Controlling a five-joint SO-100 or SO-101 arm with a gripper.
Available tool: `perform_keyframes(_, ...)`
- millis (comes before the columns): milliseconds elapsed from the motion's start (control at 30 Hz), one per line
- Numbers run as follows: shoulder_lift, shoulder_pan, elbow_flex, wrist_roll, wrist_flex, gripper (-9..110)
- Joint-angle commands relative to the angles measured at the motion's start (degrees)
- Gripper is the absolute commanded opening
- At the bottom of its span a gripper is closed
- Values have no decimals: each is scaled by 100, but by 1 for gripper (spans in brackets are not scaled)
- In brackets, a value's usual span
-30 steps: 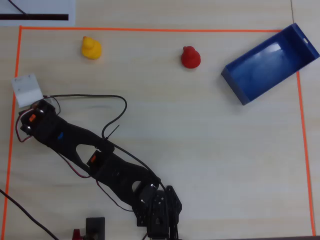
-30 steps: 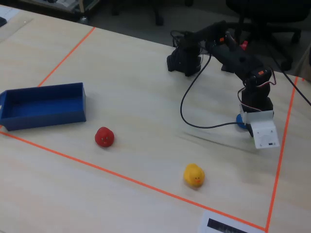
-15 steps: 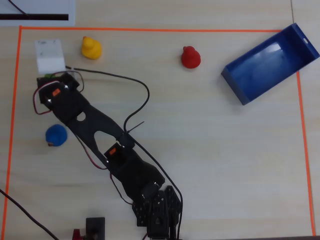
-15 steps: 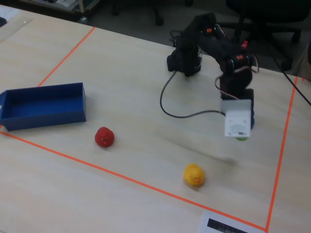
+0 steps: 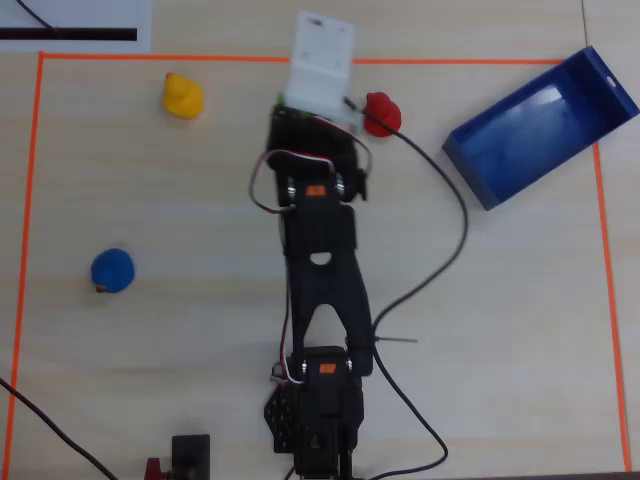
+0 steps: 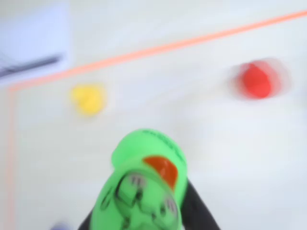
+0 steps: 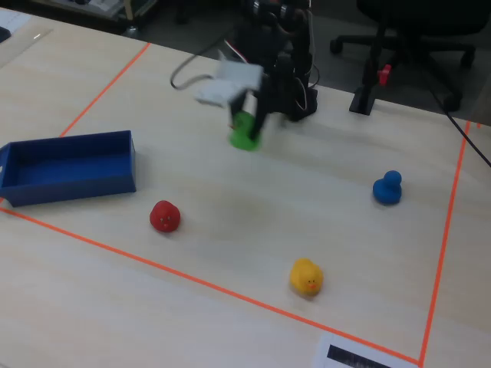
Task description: Grasp green duck and put it into box.
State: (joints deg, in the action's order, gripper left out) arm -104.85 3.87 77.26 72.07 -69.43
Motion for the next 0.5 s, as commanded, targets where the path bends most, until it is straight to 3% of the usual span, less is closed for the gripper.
perform_keyframes(0,-677,1854,132,492,316,0)
perform_keyframes(200,-264,3182,-123,466,967,0)
perform_keyframes(467,1863,3340,-2083,281,1099,0)
